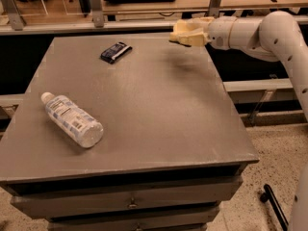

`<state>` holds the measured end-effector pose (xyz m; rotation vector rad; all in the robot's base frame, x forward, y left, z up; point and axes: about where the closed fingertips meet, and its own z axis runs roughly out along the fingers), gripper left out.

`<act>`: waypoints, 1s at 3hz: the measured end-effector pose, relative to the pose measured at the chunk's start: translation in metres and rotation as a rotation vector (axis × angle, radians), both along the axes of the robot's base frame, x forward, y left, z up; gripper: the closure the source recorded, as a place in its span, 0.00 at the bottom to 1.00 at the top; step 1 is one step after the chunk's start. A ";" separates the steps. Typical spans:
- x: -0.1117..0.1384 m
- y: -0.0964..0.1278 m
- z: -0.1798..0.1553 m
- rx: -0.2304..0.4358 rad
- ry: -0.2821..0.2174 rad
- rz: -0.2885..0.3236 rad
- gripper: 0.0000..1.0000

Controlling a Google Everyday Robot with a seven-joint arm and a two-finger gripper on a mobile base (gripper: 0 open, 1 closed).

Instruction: Move sponge near blue plastic bottle

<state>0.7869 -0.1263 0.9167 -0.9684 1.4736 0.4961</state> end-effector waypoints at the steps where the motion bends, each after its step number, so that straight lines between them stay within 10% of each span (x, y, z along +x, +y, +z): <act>1: -0.005 0.007 -0.004 -0.007 0.003 0.050 1.00; 3: -0.106 0.047 -0.016 -0.080 -0.081 0.350 1.00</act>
Offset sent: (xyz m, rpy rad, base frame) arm -0.1180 0.0519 -0.0411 -0.0504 -0.0441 0.4564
